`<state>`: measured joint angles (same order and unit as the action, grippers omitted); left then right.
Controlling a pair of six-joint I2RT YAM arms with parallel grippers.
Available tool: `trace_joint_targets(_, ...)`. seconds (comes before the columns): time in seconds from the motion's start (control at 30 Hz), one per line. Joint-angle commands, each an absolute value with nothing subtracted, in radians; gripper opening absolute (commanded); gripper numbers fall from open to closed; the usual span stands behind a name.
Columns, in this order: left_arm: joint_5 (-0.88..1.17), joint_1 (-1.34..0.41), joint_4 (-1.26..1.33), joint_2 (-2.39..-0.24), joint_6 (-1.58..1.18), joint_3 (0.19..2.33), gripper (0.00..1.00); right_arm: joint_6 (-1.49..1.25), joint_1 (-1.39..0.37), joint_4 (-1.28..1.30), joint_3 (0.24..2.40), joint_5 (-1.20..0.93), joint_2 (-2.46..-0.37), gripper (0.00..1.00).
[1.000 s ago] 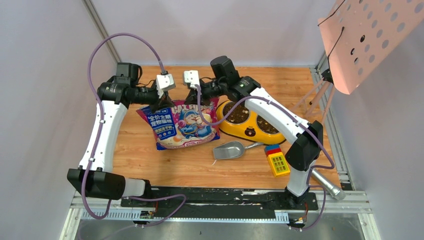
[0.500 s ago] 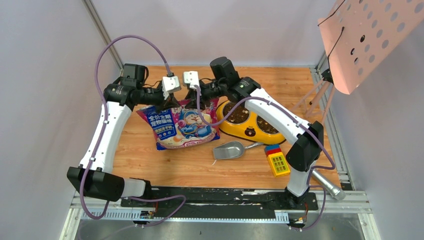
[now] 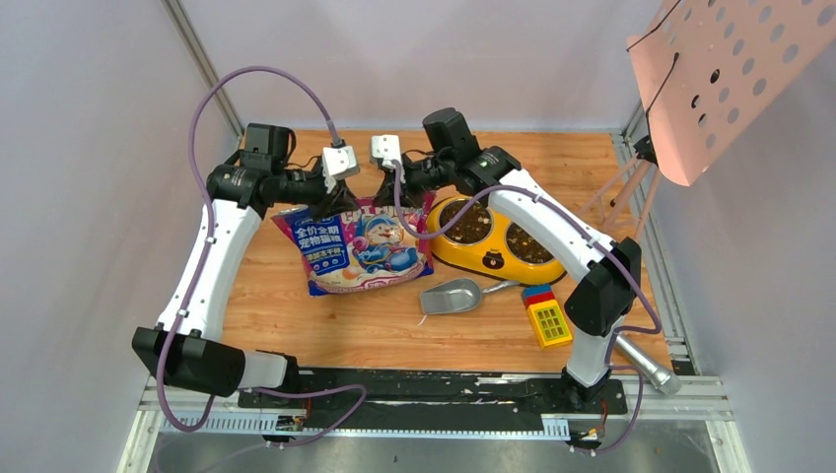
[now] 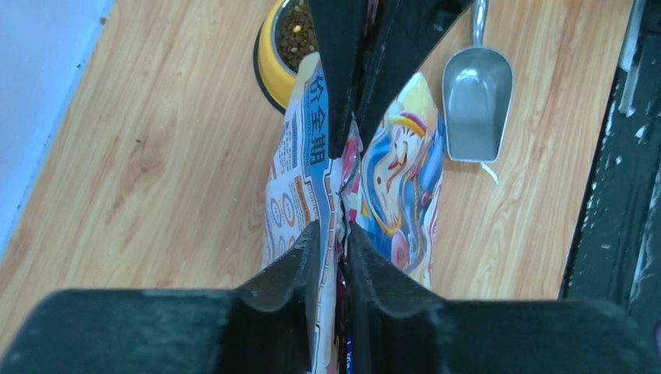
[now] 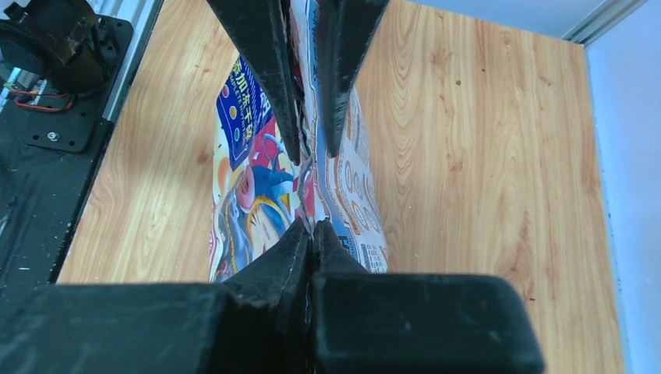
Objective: Serve the pet food
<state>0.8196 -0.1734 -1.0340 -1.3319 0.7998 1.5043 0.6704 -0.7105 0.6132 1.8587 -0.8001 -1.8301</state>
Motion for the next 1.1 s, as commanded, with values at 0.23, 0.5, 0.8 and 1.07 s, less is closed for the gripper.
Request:
trace_joint_targets(0.23, 0.816, -0.237, -0.987, -1.366, 0.821, 1.559, 0.31, 0.622, -0.674, 0.652, 1.922, -0.802, -1.812, 0.19)
trace_joint_targets(0.5, 0.762, -0.238, -0.984, -1.364, 0.821, 1.571, 0.02, 0.621, -0.611, 0.705, 1.891, -0.806, -1.786, 0.25)
trace_joint_targets(0.8, 0.815, -0.279, -0.899, -1.389, 0.720, 1.583, 0.33, 0.664, -0.604, 0.716, 1.898, -0.843, -1.775, 0.00)
trace_joint_targets(1.07, 0.743, -0.343, -0.902, -1.441, 0.768, 1.619, 0.12, 0.647, -0.604, 0.718, 1.896, -0.809, -1.766, 0.08)
